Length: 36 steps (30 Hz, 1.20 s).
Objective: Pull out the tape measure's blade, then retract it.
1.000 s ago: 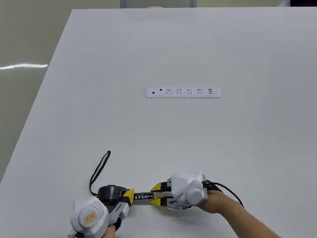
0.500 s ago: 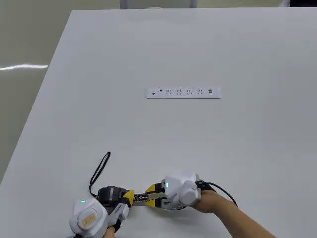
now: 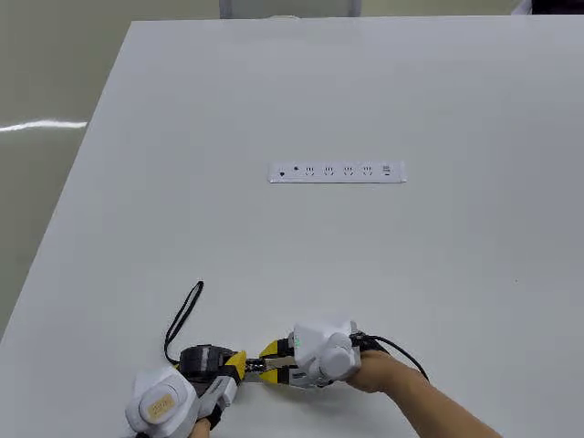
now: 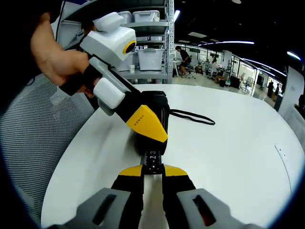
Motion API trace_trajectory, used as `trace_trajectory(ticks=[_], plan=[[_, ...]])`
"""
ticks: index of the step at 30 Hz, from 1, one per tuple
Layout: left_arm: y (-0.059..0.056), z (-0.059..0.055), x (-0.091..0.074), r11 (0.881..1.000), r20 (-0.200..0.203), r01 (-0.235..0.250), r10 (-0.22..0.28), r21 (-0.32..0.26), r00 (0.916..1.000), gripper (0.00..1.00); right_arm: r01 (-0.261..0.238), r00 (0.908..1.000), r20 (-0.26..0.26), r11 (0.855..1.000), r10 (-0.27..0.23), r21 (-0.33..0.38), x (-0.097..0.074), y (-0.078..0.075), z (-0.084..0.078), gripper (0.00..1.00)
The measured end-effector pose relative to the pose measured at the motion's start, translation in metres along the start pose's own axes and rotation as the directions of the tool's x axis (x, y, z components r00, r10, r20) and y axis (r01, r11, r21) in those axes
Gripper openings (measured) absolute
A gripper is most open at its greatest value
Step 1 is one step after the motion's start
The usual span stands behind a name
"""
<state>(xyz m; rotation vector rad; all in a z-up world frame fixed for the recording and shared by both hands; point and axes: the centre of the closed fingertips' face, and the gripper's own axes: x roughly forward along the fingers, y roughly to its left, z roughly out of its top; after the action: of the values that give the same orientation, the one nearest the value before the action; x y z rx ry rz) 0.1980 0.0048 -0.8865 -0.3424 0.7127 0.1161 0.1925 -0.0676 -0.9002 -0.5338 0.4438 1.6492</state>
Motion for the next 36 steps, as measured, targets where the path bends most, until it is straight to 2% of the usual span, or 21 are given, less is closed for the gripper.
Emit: trace_trajectory(ticks=[25,36], plan=[[0.001,0.000,0.000,1.000,-0.004,0.016,-0.016,-0.011,0.9999,0.62,-0.029,0.9995,0.008,0.999,0.029,-0.028,0.016,0.002,0.010,0.13],[0.000,0.000,0.000,1.000,-0.009,0.017,-0.017,-0.004,0.9998,0.63,-0.007,1.0000,0.002,1.000,0.007,-0.016,0.018,0.002,0.009,0.13]])
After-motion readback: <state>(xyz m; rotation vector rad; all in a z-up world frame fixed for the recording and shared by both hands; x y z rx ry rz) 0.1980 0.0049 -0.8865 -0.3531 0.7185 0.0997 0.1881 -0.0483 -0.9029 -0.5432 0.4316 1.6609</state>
